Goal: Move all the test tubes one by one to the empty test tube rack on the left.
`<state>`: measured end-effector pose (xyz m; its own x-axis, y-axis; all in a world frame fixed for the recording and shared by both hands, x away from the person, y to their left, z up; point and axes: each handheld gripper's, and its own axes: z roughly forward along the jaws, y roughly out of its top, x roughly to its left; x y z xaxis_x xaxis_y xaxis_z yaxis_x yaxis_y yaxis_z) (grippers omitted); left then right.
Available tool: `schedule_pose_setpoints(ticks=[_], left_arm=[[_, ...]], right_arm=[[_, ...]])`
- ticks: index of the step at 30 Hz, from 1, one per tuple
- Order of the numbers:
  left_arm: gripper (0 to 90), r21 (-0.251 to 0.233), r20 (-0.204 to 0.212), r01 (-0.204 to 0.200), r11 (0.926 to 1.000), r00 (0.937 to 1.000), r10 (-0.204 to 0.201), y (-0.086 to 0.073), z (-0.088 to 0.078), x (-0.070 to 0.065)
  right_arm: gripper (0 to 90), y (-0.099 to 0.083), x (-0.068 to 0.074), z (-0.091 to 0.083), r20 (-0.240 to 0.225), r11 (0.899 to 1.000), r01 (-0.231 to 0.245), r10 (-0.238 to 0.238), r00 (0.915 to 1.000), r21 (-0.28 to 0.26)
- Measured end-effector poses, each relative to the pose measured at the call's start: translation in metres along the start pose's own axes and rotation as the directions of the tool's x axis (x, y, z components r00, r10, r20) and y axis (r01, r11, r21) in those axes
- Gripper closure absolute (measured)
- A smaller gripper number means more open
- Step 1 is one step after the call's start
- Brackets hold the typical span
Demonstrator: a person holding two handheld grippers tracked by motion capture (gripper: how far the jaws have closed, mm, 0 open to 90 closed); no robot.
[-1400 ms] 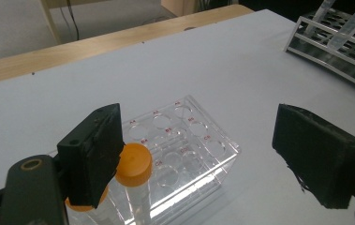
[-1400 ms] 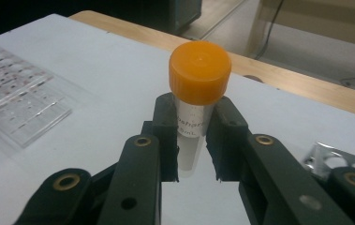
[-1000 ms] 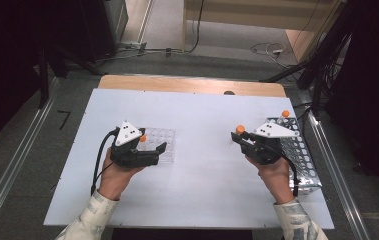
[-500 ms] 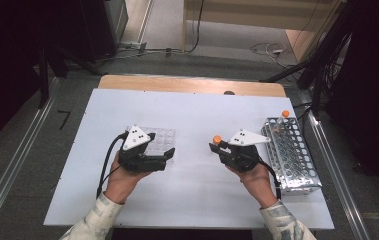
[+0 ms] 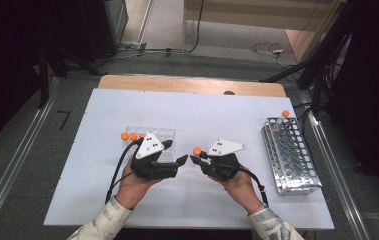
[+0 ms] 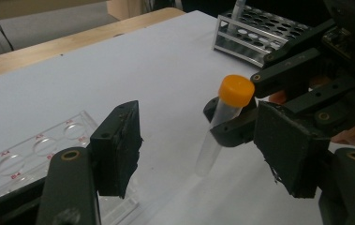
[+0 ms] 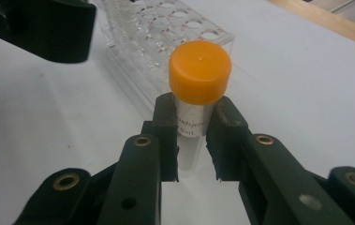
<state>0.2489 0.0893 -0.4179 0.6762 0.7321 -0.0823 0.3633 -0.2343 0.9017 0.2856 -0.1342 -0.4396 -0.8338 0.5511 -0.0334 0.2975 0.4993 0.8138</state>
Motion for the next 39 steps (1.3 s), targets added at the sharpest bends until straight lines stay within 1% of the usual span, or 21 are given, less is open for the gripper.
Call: schedule_pose_setpoints(ticks=[4,8,11,14,17,19,21,25,26,29,30,32,33,36,38,39], left_arm=[[35.9,0.006,0.004,-0.015,0.9999,0.9999,0.015,-0.001,0.003,-0.005],[43.0,0.005,0.033,-0.025,0.9997,0.9991,0.025,-0.001,0.006,-0.008],[46.7,0.017,0.044,-0.036,0.9992,0.9984,0.035,-0.002,0.008,-0.011],[55.4,0.026,0.051,-0.042,0.9988,0.9978,0.041,-0.003,0.01,-0.011],[64.0,0.035,0.053,-0.053,0.998,0.9973,0.051,-0.004,0.011,-0.011],[68.0,0.042,0.057,-0.051,0.9978,0.9972,0.049,-0.004,0.011,-0.011],[69.2,0.047,0.048,-0.062,0.997,0.997,0.06,-0.004,0.012,-0.012],[70.1,0.055,0.052,-0.054,0.997,0.9973,0.052,-0.004,0.013,-0.012],[70.1,0.055,0.055,-0.053,0.9971,0.9973,0.05,-0.004,0.013,-0.011],[70.2,0.045,0.058,-0.048,0.9978,0.9973,0.045,-0.003,0.011,-0.01],[70.2,0.041,0.053,-0.044,0.9982,0.9977,0.042,-0.002,0.01,-0.01],[70.2,0.033,0.049,-0.04,0.9987,0.9981,0.039,-0.001,0.008,-0.007],[70.2,0.025,0.045,-0.032,0.9992,0.9985,0.031,-0.001,0.006,-0.006],[70.1,0.007,0.04,-0.02,0.9998,0.999,0.019,0.003,0.0,-0.001],[70.2,-0.004,0.037,-0.011,0.9999,0.9993,0.011,0.005,-0.004,0.003],[70.2,-0.011,0.034,-0.005,0.9999,0.9994,0.005,0.006,-0.006,0.005]], right_arm=[[72.4,0.001,0.006,0.003,-0.021,1.0,0.008,-0.008,0.9997,-0.001],[72.3,0.002,0.013,0.007,-0.041,1.0,0.016,-0.016,0.999,0.004],[72.3,0.003,0.018,0.01,-0.057,1.0,0.027,-0.026,0.9981,0.008],[72.3,0.003,0.021,0.012,-0.069,0.999,0.046,-0.045,0.9966,0.007],[72.3,0.003,0.023,0.012,-0.073,0.999,0.043,-0.042,0.9964,0.009],[72.3,0.003,0.022,0.013,-0.073,0.999,0.041,-0.04,0.9965,0.013],[72.3,0.002,0.022,0.014,-0.075,0.999,0.035,-0.033,0.9966,0.018],[71.1,0.002,0.021,0.015,-0.084,0.999,0.026,-0.024,0.9962,0.023],[66.4,0.002,0.021,0.015,-0.086,0.999,0.024,-0.022,0.9961,0.022],[47.6,0.002,0.02,0.014,-0.09,0.999,0.013,-0.01,0.9959,0.033],[43.0,0.002,0.019,0.014,-0.082,0.999,0.014,-0.011,0.9965,0.036],[36.5,0.002,0.018,0.014,-0.082,0.999,0.011,-0.007,0.9966,0.043],[33.2,0.001,0.017,0.013,-0.074,0.999,0.007,-0.003,0.9973,0.048],[29.0,-0.001,0.013,0.012,-0.058,0.998,-0.024,0.027,0.998,0.055],[27.6,-0.002,0.011,0.011,-0.049,0.998,-0.033,0.036,0.9981,0.056],[27.0,-0.002,0.01,0.011,-0.046,0.998,-0.03,0.033,0.9984,0.054]])
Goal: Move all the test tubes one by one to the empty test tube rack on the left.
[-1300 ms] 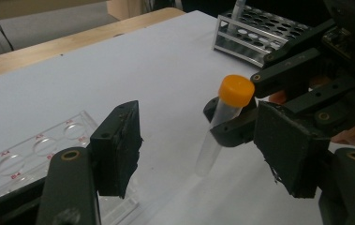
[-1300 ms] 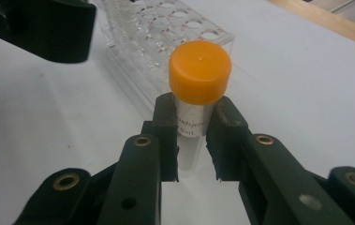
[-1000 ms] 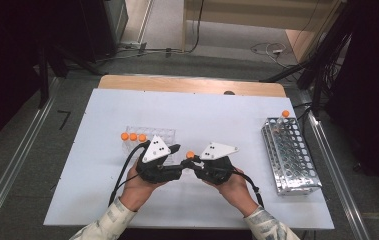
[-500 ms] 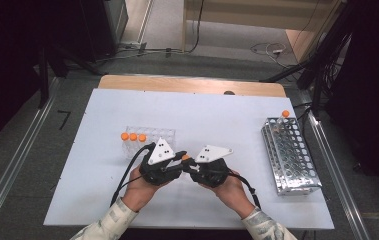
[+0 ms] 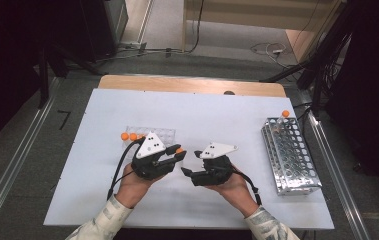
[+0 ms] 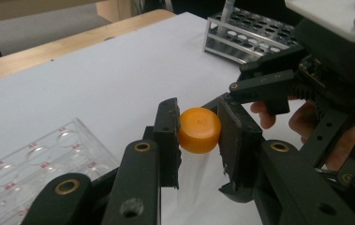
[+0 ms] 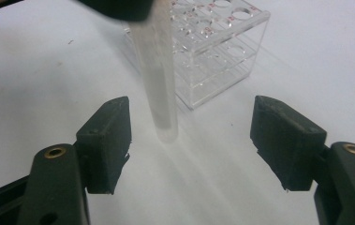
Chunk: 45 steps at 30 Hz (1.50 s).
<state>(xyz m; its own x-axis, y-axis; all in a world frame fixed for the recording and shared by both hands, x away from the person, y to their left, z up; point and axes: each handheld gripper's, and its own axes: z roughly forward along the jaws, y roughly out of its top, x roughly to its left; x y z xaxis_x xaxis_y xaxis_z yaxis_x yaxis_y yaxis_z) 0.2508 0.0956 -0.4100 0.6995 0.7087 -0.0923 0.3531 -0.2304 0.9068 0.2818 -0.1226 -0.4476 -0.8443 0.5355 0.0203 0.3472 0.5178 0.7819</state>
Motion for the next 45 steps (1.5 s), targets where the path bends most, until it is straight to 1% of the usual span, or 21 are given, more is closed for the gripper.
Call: schedule_pose_setpoints(ticks=[4,5,6,10,17,20,22,23,27,28,32,38,40,44,45], left_arm=[[70.2,-0.014,-0.013,0.013,0.9998,0.9998,-0.013,0.004,-0.009,0.009],[70.2,-0.019,-0.015,0.022,0.9996,0.9996,-0.023,0.005,-0.012,0.011],[70.2,-0.02,-0.02,0.024,0.9995,0.9995,-0.025,0.006,-0.014,0.013],[70.2,-0.033,-0.023,0.044,0.9985,0.9987,-0.045,0.01,-0.022,0.021],[70.2,-0.055,-0.065,0.054,0.9971,0.9962,-0.057,0.014,-0.034,0.032],[70.2,-0.067,-0.082,0.053,0.9963,0.9949,-0.059,0.015,-0.038,0.036],[70.2,-0.069,-0.102,0.054,0.9962,0.993,-0.061,0.015,-0.041,0.04],[70.2,-0.073,-0.105,0.058,0.9957,0.9923,-0.065,0.015,-0.042,0.042],[70.2,-0.087,-0.125,0.061,0.9943,0.9896,-0.072,0.016,-0.047,0.048],[70.2,-0.092,-0.128,0.065,0.9936,0.9888,-0.077,0.016,-0.048,0.049],[70.2,-0.091,-0.152,0.061,0.994,0.9857,-0.074,0.017,-0.05,0.054],[70.2,-0.096,-0.196,0.062,0.9935,0.9773,-0.08,0.017,-0.048,0.061],[70.2,-0.087,-0.211,0.052,0.9949,0.9751,-0.069,0.016,-0.045,0.061],[70.2,-0.059,-0.226,0.034,0.9977,0.9731,-0.046,0.015,-0.038,0.059],[70.1,-0.053,-0.224,0.035,0.998,0.9734,-0.046,0.014,-0.036,0.059]], right_arm=[[26.8,-0.001,-0.002,-0.001,0.012,1.0,-0.011,0.011,0.9999,0.005],[26.7,-0.002,-0.003,-0.001,0.016,1.0,-0.01,0.01,0.9998,0.005],[26.6,-0.002,-0.004,-0.001,0.018,1.0,-0.019,0.019,0.9997,0.009],[26.4,-0.002,-0.006,-0.001,0.022,1.0,-0.018,0.018,0.9996,0.01],[26.4,-0.003,-0.008,-0.003,0.032,0.999,-0.033,0.033,0.999,0.002],[26.4,-0.003,-0.007,-0.003,0.03,1.0,-0.029,0.029,0.9991,0.001],[26.3,-0.003,-0.006,-0.002,0.033,1.0,-0.025,0.025,0.9991,0.004],[26.3,-0.003,-0.007,-0.002,0.031,1.0,-0.022,0.022,0.9993,0.003],[26.3,-0.003,-0.007,-0.002,0.03,0.999,-0.033,0.033,0.999,0.002],[26.4,-0.003,-0.007,-0.002,0.03,0.999,-0.034,0.034,0.999,0.004],[26.4,-0.003,-0.006,-0.003,0.031,0.999,-0.032,0.032,0.999,0.003],[26.5,-0.003,-0.006,-0.003,0.033,1.0,-0.031,0.031,0.999,0.001],[26.6,-0.004,-0.006,-0.003,0.032,0.999,-0.035,0.035,0.9989,0.004],[26.6,-0.004,-0.006,-0.002,0.031,0.999,-0.035,0.034,0.9989,0.007],[26.6,-0.004,-0.006,-0.002,0.031,0.999,-0.036,0.036,0.9989,0.007]])
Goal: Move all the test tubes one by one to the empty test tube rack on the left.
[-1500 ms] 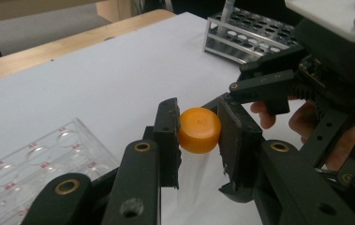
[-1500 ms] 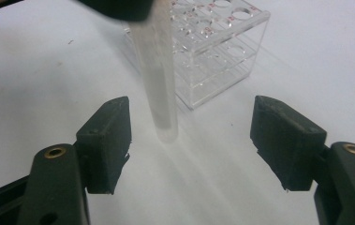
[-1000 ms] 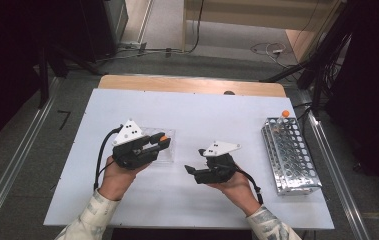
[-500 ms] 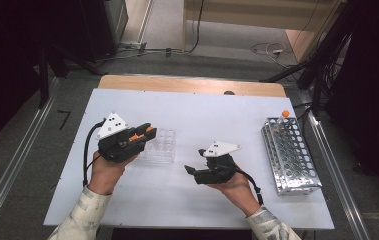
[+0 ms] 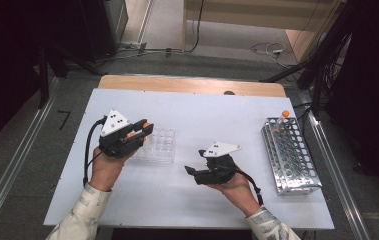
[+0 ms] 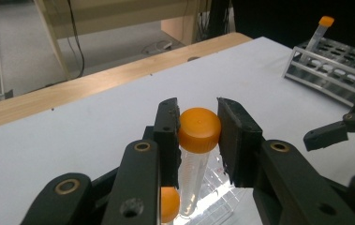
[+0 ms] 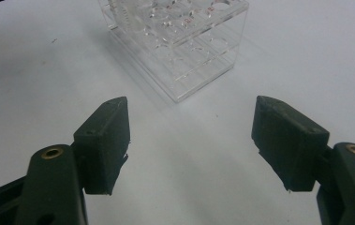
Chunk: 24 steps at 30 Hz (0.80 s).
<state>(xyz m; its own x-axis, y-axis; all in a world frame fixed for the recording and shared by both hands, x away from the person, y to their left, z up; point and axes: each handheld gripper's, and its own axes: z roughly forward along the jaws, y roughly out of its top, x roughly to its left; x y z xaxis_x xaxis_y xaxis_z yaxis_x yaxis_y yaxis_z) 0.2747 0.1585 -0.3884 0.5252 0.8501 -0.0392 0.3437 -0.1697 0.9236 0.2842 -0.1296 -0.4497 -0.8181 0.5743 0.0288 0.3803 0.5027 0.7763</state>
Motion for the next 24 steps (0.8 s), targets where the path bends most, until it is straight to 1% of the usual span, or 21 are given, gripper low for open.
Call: schedule_pose_setpoints(ticks=[5,8,9,13,15,18,20,23,24], left_arm=[[70.2,0.054,-0.018,-0.005,0.9985,0.9998,0.006,-0.01,0.012,-0.002],[70.1,0.086,-0.025,-0.007,0.9963,0.9996,0.009,-0.015,0.018,-0.003],[70.1,0.095,-0.025,-0.014,0.9954,0.9996,0.016,-0.017,0.019,-0.003],[69.9,0.115,-0.027,-0.013,0.9933,0.9995,0.016,-0.021,0.022,-0.004],[69.6,0.111,-0.03,-0.01,0.9937,0.9995,0.014,-0.021,0.022,-0.005],[68.2,0.106,-0.023,-0.012,0.9943,0.9996,0.014,-0.021,0.021,-0.005],[63.9,0.095,-0.013,-0.005,0.9955,0.9999,0.006,-0.021,0.02,-0.006],[58.5,0.092,-0.004,-0.006,0.9958,1.0,0.006,-0.021,0.02,-0.007],[58.2,0.092,-0.005,-0.007,0.9957,1.0,0.008,-0.02,0.02,-0.007]], right_arm=[[26.7,-0.001,0.0,0.0,-0.001,1.0,0.01,-0.01,1.0,0.0],[26.7,-0.001,0.0,-0.001,-0.002,1.0,0.011,-0.011,0.9999,0.001],[26.8,-0.001,0.0,-0.001,-0.001,1.0,0.007,-0.007,1.0,0.001],[26.8,-0.001,0.0,-0.001,-0.001,1.0,0.003,-0.003,1.0,0.002],[26.8,-0.001,0.0,-0.001,-0.002,1.0,0.005,-0.005,1.0,0.003],[26.7,-0.001,0.0,-0.001,-0.001,1.0,0.005,-0.005,1.0,0.002],[26.7,-0.001,0.0,-0.001,0.0,1.0,0.004,-0.004,1.0,0.003],[26.7,-0.001,0.0,-0.001,-0.001,1.0,0.006,-0.006,1.0,0.003],[26.7,-0.001,0.0,-0.001,-0.001,1.0,0.007,-0.007,1.0,0.003]])
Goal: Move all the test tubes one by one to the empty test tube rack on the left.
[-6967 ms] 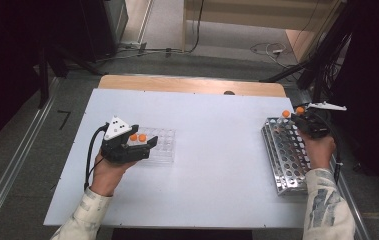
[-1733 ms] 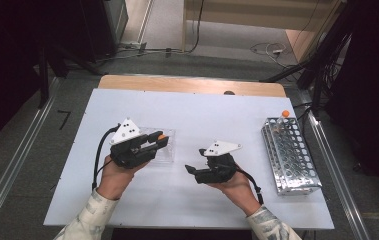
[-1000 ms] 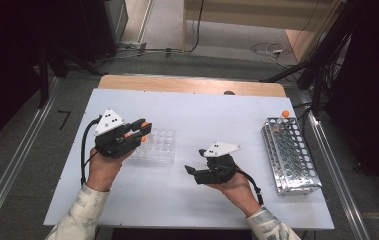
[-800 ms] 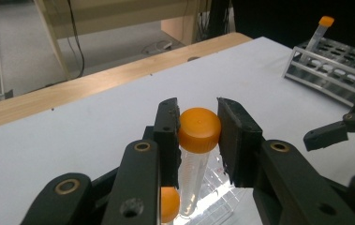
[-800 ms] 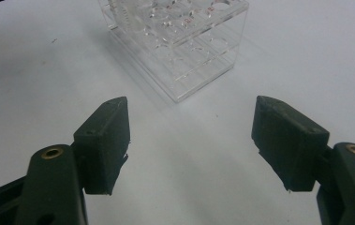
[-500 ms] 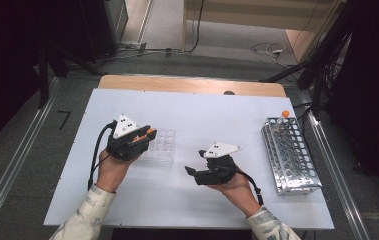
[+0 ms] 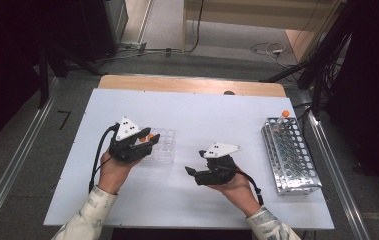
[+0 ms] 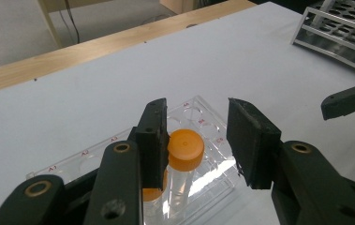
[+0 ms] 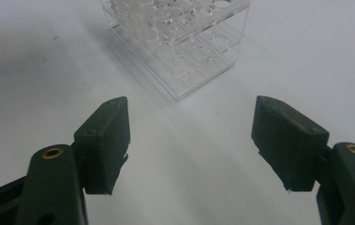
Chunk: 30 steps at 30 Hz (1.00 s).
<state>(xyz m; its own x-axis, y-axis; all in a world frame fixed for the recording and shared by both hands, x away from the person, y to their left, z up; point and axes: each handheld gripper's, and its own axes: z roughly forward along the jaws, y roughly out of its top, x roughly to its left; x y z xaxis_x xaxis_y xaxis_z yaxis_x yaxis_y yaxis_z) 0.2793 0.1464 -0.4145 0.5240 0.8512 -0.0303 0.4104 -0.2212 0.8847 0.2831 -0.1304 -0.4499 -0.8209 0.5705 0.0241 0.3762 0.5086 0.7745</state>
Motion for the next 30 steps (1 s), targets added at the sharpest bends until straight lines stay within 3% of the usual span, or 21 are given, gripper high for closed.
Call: schedule_pose_setpoints(ticks=[5,10,14,17,22,27,30], left_arm=[[48.1,-0.007,-0.005,0.008,0.9999,1.0,-0.008,0.0,-0.001,0.0],[38.8,-0.026,0.008,0.034,0.9991,0.9994,-0.034,0.001,-0.002,-0.001],[29.2,-0.034,-0.01,0.043,0.9985,0.999,-0.043,0.002,-0.003,-0.002],[24.4,-0.035,-0.015,0.049,0.9982,0.9987,-0.049,0.002,-0.004,-0.002],[22.7,-0.038,-0.021,0.056,0.9977,0.9982,-0.057,0.002,-0.005,0.0],[22.9,-0.043,-0.021,0.059,0.9973,0.998,-0.06,0.002,-0.007,0.001],[23.0,-0.047,-0.021,0.059,0.9972,0.998,-0.06,0.003,-0.007,0.001]], right_arm=[[26.8,0.001,-0.001,-0.003,0.011,1.0,-0.002,0.002,0.9999,-0.012],[27.1,0.002,-0.01,-0.012,0.044,0.999,-0.033,0.035,0.9984,-0.04],[27.2,0.003,-0.021,-0.021,0.107,0.997,-0.054,0.06,0.9925,-0.057],[27.2,0.001,-0.032,-0.03,0.166,0.995,-0.079,0.088,0.9822,-0.063],[27.4,0.0,-0.051,-0.051,0.26,0.989,-0.111,0.133,0.9563,-0.1],[27.5,-0.002,-0.076,-0.075,0.352,0.979,-0.147,0.189,0.9167,-0.142],[27.6,-0.004,-0.091,-0.094,0.409,0.971,-0.158,0.22,0.8857,-0.18]])
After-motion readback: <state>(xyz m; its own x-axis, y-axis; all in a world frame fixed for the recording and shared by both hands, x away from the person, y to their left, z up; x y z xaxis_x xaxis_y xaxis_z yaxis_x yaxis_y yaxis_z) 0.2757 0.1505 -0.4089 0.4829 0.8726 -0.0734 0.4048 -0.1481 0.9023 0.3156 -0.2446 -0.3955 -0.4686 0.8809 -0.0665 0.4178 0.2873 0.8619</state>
